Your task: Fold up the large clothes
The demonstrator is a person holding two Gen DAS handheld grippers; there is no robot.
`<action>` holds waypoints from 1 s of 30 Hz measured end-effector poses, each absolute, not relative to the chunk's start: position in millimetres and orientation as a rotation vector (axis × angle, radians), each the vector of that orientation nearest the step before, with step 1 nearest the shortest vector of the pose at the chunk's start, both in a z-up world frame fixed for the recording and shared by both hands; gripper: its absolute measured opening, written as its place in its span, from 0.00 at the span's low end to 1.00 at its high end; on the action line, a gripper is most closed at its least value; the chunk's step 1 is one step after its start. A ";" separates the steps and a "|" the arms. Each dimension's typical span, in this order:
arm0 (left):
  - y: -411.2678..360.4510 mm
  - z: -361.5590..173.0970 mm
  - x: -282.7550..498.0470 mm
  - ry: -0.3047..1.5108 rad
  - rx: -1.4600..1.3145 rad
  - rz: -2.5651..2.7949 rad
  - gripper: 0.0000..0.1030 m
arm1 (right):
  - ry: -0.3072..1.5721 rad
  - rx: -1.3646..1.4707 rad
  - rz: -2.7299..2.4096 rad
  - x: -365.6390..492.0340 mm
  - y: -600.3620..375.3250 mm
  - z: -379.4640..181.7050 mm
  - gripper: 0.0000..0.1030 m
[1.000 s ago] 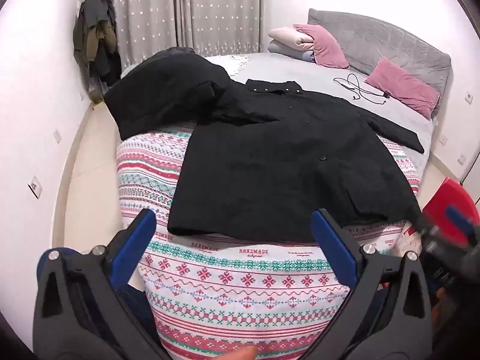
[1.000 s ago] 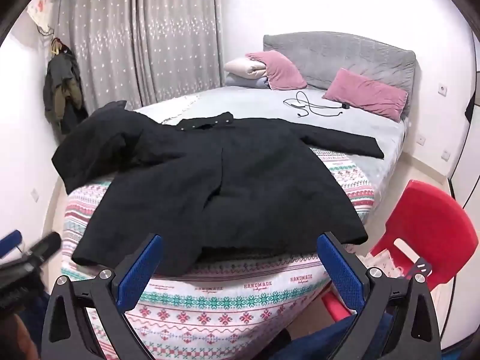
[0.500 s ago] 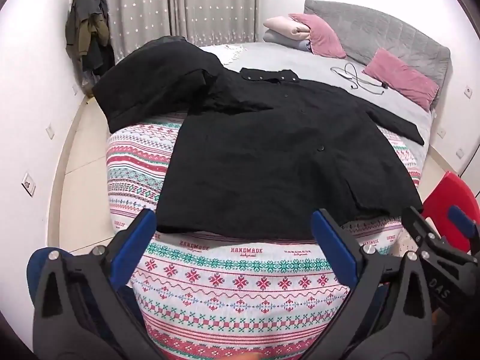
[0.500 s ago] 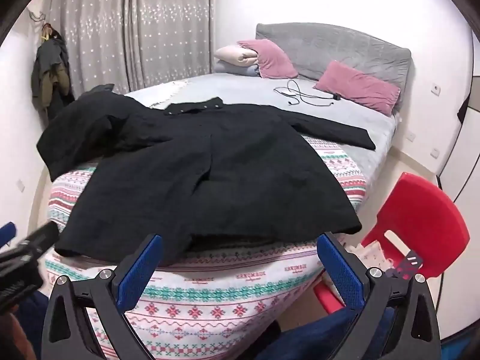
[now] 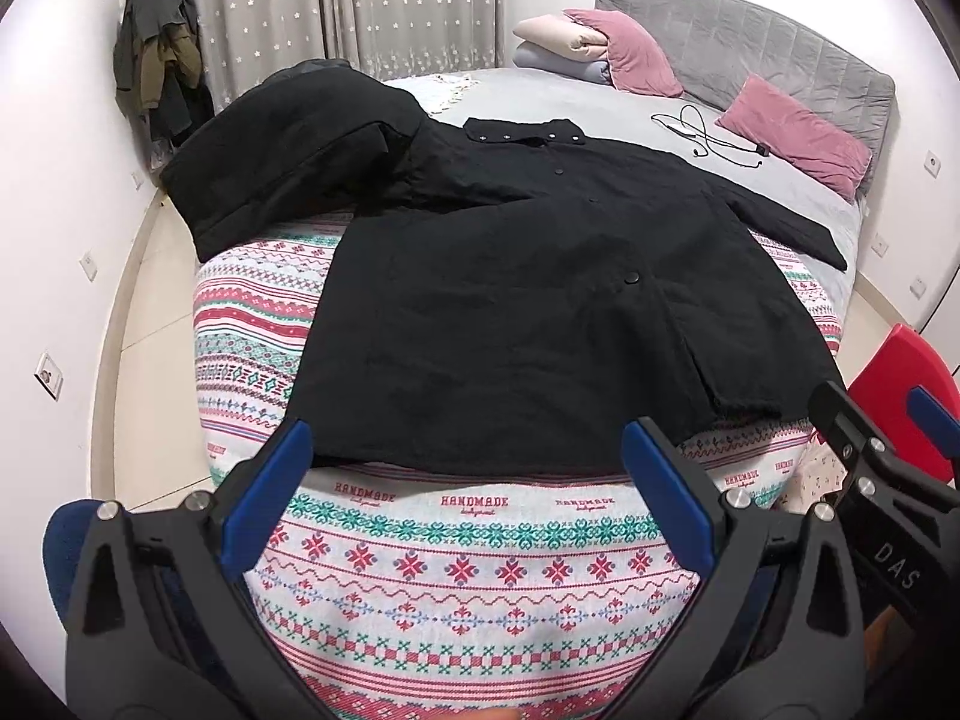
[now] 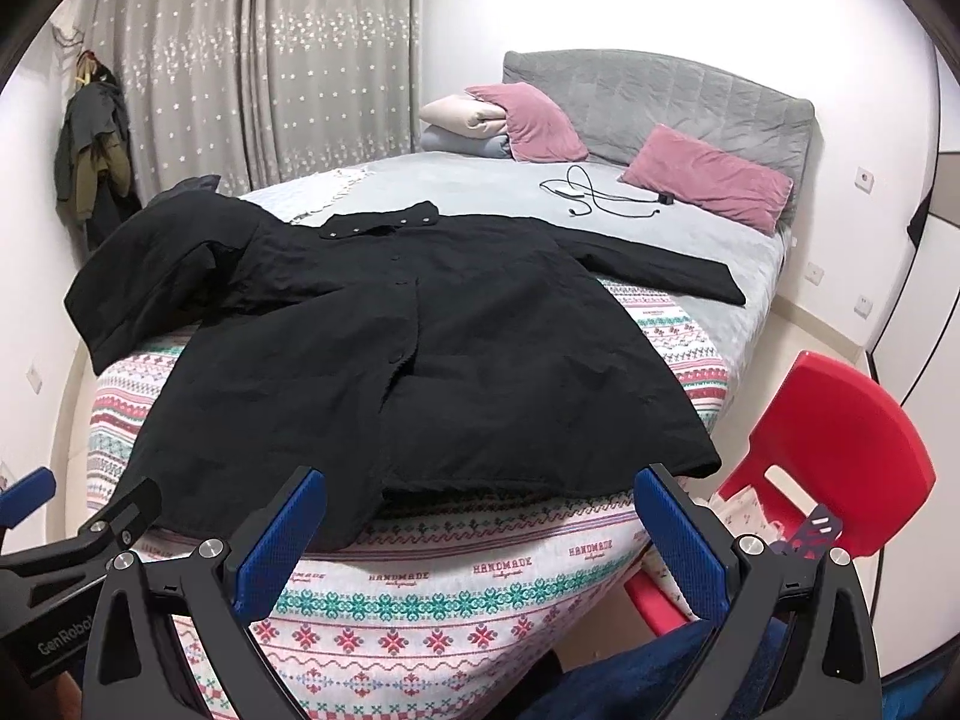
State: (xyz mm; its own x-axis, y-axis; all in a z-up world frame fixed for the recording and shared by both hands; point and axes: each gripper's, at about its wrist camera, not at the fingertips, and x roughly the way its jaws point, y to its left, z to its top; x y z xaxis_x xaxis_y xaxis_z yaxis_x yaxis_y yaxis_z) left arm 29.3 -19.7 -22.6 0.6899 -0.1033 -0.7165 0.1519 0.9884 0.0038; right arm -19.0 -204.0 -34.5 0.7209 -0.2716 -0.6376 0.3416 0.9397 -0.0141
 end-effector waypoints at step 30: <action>-24.1 -28.7 38.6 0.818 0.078 -0.139 1.00 | 0.692 0.104 -0.385 -14.2 -207.9 -43.0 1.00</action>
State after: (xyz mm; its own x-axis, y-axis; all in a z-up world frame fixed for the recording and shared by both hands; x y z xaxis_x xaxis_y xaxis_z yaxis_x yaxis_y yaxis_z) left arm 38.6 -24.1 -28.7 0.6750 -0.0933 -0.7319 0.1532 0.9881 0.0153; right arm -14.2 -207.9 -43.0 0.7031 -0.3108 -0.6396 0.3792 0.9247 -0.0325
